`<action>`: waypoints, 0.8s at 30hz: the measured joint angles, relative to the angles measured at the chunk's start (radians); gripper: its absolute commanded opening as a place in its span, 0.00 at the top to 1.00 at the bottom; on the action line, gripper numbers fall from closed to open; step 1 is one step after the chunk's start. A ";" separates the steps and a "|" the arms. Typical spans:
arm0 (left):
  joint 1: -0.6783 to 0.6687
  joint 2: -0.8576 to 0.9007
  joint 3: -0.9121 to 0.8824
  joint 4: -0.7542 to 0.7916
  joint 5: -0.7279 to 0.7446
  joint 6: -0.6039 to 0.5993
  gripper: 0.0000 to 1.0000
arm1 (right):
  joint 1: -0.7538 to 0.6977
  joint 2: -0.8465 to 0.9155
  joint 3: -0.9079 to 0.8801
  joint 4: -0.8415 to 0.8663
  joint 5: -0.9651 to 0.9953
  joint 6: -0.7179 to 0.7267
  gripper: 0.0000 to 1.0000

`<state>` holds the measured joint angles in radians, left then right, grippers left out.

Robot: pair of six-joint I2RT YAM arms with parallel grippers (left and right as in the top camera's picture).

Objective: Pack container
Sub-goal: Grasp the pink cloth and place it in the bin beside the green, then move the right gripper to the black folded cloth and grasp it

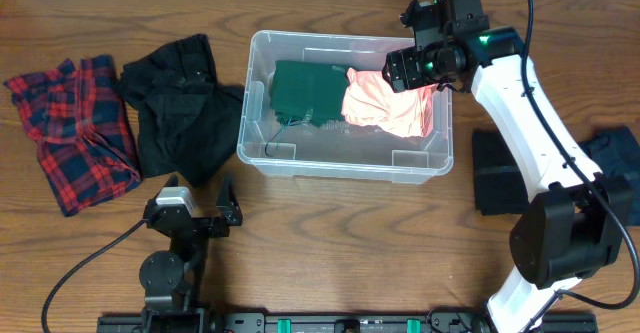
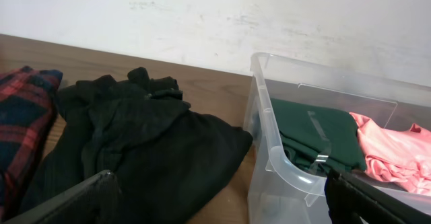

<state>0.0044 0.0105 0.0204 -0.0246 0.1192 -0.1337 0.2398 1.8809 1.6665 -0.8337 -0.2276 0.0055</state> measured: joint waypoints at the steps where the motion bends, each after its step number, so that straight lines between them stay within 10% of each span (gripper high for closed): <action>1: 0.000 0.000 0.000 0.000 0.000 0.000 0.02 | 0.000 0.000 0.000 -0.002 -0.001 0.000 0.24; 12: 0.000 0.000 0.000 0.000 0.000 0.000 0.02 | -0.042 -0.200 0.010 -0.170 -0.034 0.050 0.18; 24: 0.000 0.000 0.000 0.000 0.000 0.000 0.02 | -0.562 -0.479 0.009 -0.526 -0.014 0.176 0.14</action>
<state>0.0044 0.0101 0.0204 -0.0246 0.1196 -0.1333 -0.3222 1.4017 1.6756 -1.3594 -0.2417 0.1814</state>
